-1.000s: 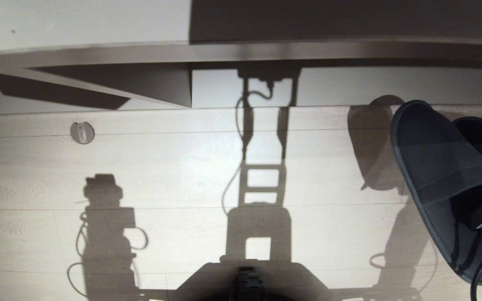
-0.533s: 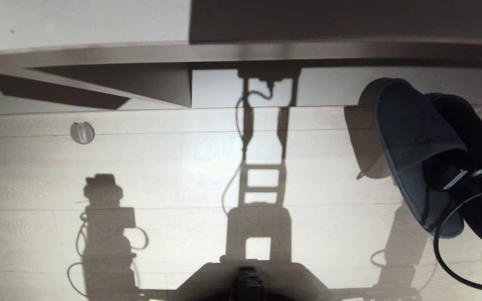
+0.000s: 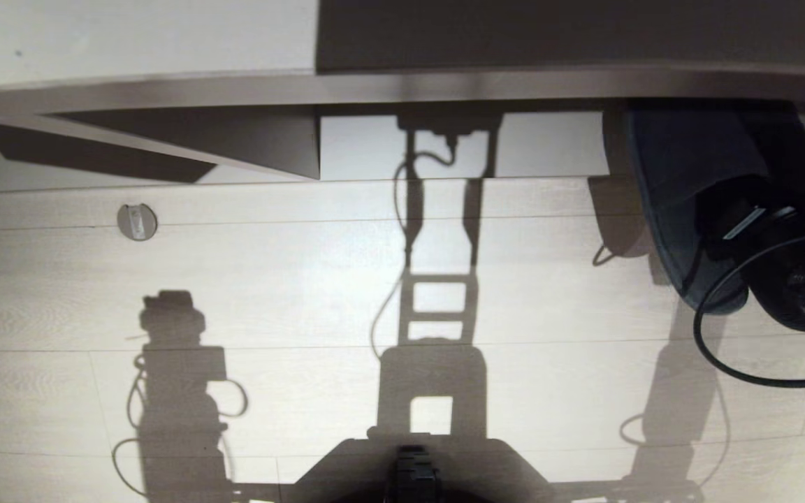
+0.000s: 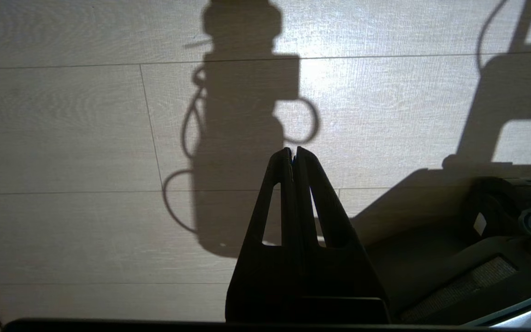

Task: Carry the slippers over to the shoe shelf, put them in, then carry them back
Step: Place the slippers into the shoe cabinet

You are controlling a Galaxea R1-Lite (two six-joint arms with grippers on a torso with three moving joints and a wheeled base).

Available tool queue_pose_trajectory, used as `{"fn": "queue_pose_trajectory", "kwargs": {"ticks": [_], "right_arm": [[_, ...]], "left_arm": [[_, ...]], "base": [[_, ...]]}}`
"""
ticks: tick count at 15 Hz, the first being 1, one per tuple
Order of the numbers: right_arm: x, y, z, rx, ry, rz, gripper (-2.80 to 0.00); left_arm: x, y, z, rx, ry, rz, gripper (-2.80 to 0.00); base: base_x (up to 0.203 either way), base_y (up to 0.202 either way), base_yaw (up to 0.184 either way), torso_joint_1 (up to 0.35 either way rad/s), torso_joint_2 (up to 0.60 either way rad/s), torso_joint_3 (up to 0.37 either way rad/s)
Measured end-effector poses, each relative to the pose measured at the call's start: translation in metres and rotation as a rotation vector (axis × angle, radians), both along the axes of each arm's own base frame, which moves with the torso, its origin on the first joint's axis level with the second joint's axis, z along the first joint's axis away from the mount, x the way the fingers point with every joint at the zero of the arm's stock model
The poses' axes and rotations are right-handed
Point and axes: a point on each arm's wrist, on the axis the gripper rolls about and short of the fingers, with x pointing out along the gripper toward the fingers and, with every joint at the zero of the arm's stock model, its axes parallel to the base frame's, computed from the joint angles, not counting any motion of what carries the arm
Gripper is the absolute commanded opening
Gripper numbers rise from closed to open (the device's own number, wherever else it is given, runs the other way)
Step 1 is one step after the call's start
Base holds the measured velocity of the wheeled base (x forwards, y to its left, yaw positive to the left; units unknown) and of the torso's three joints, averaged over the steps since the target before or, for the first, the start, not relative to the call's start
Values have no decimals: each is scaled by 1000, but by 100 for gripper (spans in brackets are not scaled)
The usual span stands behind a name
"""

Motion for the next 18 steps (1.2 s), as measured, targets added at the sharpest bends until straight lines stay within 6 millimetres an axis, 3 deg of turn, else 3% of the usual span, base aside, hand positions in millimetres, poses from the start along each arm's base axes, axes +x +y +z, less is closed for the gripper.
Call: {"fn": "queue_pose_trajectory", "kwargs": {"ticks": [7,18], "right_arm": [[42,-5,32,-28,-143,-31,-280],[88,-9,74,-69,-338,-69,-280]], "left_arm": [[0,0,0,0,0,0,-280],[0,0,0,0,0,0,-280]], "base": [[0,0,0,0,0,0],[0,0,0,0,0,0]]}}
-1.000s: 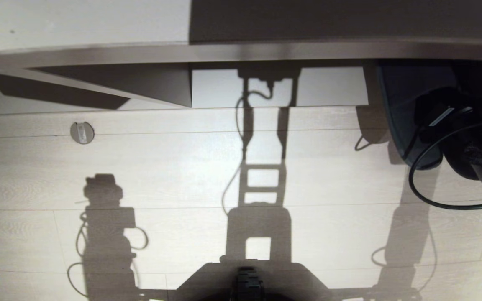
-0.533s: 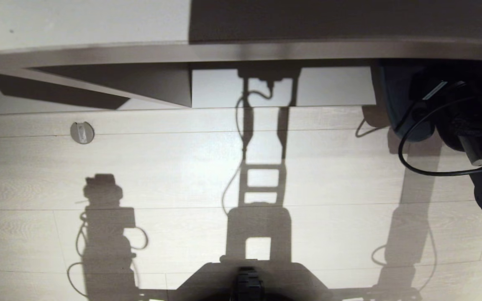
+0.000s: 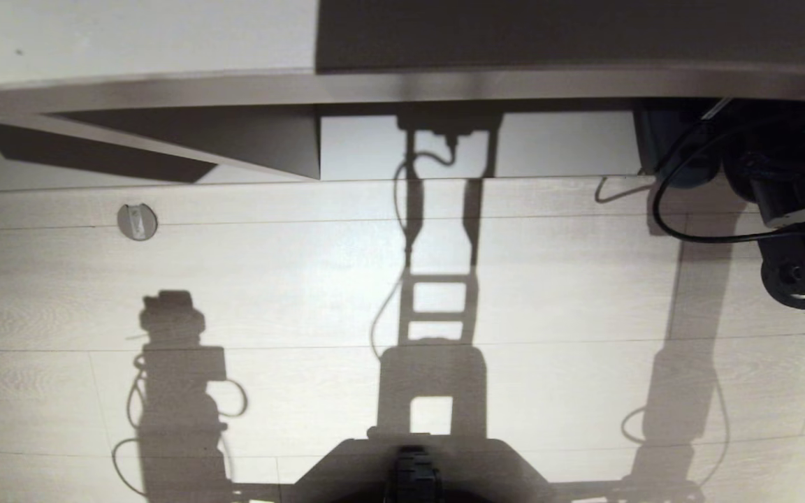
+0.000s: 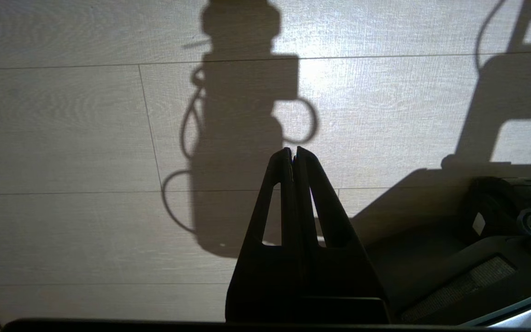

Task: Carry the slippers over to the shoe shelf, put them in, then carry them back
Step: Place the slippers into the shoe cabinet

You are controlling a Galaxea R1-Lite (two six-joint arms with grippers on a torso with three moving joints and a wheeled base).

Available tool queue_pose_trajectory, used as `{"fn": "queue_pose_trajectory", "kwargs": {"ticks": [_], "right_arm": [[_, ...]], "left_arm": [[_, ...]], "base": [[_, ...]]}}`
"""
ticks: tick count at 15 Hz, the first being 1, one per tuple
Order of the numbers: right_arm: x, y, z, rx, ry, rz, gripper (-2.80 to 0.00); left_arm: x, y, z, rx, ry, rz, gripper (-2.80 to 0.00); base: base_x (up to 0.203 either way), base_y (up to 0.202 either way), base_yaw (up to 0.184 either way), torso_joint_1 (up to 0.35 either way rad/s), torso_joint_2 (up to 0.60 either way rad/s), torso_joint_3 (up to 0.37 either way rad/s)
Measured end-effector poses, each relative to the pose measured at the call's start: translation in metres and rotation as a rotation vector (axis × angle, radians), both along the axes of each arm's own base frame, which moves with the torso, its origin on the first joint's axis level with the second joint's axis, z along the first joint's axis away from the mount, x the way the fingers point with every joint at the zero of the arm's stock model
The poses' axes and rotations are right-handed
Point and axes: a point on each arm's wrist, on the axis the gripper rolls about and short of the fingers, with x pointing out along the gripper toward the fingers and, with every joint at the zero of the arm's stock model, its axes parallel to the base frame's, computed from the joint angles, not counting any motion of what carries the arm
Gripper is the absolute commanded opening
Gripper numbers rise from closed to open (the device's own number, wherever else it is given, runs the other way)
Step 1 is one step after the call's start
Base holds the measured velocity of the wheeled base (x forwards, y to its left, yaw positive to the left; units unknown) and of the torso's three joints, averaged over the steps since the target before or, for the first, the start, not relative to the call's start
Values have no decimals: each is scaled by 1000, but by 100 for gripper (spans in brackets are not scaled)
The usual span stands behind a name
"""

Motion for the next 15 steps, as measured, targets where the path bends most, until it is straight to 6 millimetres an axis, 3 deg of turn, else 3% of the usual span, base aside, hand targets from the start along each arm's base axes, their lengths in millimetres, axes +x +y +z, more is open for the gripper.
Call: {"fn": "queue_pose_trajectory", "kwargs": {"ticks": [10,11,15], "right_arm": [[13,-1,-5,-7,3,-7,-280],[13,-1,-4,-7,1,-8,0],[13,-1,-3,-2,0,-4,0]], "left_arm": [[0,0,0,0,0,0,-280],[0,0,0,0,0,0,-280],[0,0,0,0,0,0,-280]], "base": [[0,0,0,0,0,0],[0,0,0,0,0,0],[0,0,0,0,0,0]]}}
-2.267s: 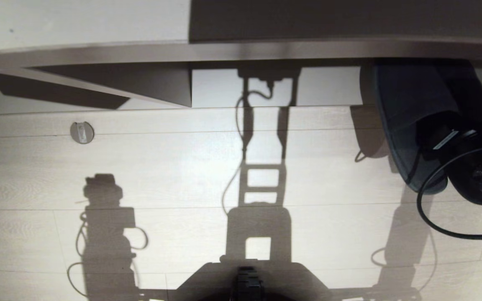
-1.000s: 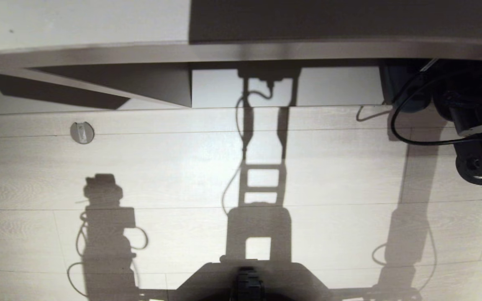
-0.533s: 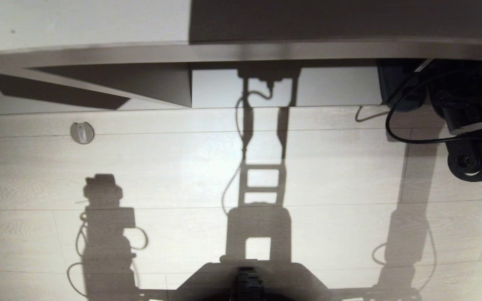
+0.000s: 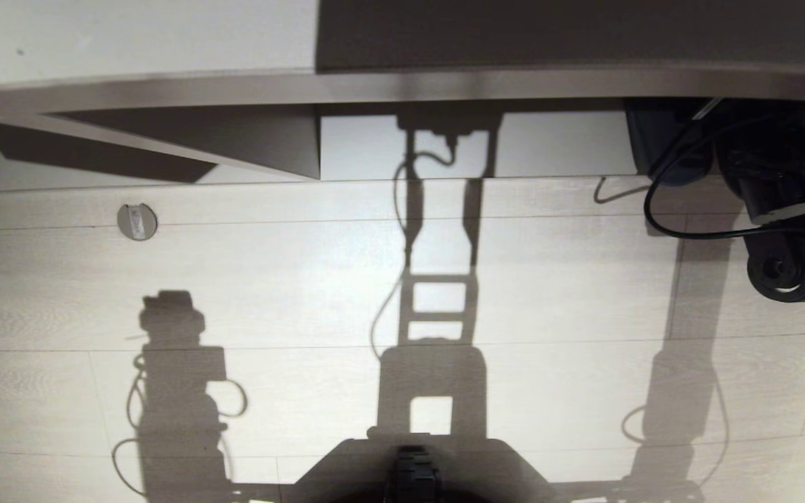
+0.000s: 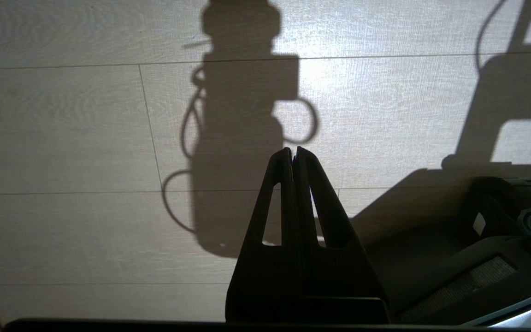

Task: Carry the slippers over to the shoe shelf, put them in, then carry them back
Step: Place the slippers into the shoe cabinet

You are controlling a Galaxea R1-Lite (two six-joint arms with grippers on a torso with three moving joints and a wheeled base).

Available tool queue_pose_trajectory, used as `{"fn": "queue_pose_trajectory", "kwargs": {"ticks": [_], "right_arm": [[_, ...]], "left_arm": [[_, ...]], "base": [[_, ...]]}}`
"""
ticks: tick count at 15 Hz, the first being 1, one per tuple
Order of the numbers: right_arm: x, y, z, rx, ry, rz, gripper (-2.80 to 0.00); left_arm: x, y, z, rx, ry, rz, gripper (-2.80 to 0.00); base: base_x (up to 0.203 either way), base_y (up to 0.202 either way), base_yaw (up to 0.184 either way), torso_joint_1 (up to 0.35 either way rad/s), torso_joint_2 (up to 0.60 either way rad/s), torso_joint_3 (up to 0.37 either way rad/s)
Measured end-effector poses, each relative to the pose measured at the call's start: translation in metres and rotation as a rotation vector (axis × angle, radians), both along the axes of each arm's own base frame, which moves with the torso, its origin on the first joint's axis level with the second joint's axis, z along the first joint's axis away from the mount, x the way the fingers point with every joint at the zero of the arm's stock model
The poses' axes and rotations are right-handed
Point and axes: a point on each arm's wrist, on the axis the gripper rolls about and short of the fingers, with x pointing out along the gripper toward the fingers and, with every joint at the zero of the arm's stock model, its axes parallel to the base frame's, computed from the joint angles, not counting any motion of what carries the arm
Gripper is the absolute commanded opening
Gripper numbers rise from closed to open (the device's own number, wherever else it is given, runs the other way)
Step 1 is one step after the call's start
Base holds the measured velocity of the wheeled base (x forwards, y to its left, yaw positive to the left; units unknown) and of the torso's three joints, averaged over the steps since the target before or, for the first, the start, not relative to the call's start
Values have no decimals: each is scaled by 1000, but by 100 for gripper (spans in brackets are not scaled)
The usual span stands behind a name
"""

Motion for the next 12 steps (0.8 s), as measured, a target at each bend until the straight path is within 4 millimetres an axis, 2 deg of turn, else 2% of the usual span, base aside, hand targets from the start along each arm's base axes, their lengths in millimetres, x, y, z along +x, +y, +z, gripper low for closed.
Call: {"fn": "queue_pose_trajectory", "kwargs": {"ticks": [9,12], "right_arm": [[-3,0,0,3,8,-1,0],[-9,-1,0,6,42,-5,0]], "left_arm": [[0,0,0,0,0,0,-280],[0,0,0,0,0,0,-280]], "base": [[0,0,0,0,0,0],[0,0,0,0,0,0]]}}
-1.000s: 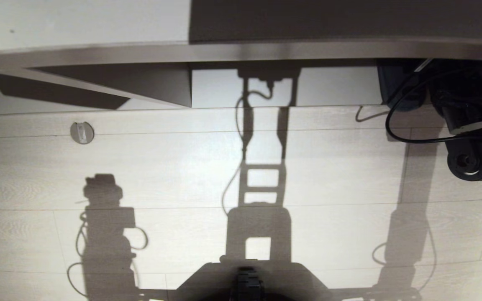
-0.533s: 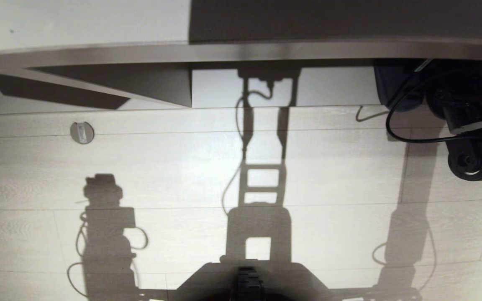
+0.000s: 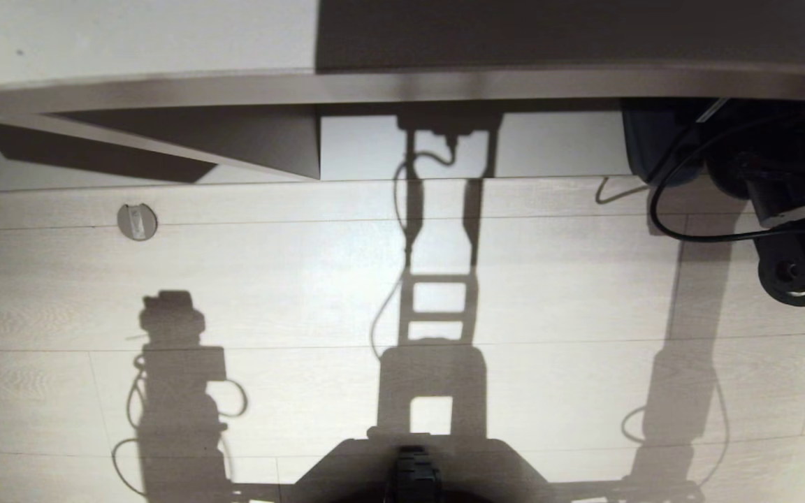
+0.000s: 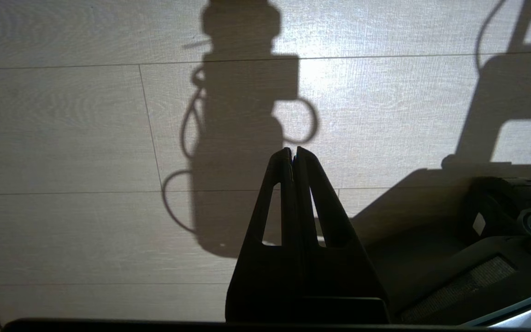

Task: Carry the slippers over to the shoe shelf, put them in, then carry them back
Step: Place the slippers into the shoe cabinet

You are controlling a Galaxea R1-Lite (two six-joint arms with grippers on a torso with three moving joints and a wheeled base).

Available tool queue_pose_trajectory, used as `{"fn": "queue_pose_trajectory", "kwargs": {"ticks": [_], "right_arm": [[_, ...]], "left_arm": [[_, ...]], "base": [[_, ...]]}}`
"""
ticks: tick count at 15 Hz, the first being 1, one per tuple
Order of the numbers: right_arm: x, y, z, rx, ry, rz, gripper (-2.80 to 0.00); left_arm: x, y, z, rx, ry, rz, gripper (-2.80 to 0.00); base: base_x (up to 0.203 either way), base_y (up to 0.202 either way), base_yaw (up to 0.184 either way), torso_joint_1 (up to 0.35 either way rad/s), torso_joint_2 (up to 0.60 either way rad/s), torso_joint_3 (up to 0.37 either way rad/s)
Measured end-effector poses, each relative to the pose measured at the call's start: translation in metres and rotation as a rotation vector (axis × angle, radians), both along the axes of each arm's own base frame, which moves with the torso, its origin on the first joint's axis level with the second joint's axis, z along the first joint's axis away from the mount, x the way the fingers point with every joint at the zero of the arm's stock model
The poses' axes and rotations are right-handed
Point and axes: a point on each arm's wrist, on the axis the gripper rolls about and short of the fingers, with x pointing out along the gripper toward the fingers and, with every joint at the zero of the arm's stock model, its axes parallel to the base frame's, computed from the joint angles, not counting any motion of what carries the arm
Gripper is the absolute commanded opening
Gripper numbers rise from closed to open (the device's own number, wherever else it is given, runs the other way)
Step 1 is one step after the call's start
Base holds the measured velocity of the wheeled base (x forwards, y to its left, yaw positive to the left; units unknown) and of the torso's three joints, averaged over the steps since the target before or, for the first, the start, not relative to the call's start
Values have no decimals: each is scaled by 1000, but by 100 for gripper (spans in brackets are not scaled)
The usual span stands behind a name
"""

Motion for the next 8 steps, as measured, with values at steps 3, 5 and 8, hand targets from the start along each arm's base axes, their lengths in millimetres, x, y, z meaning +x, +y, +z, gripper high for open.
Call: {"fn": "queue_pose_trajectory", "kwargs": {"ticks": [3,5,8], "right_arm": [[-13,-2,3,6,24,-8,0],[-22,-2,3,7,41,-9,0],[-36,-2,2,8,55,-10,0]], "left_arm": [[0,0,0,0,0,0,-280],[0,0,0,0,0,0,-280],[0,0,0,0,0,0,-280]], "base": [[0,0,0,0,0,0],[0,0,0,0,0,0],[0,0,0,0,0,0]]}}
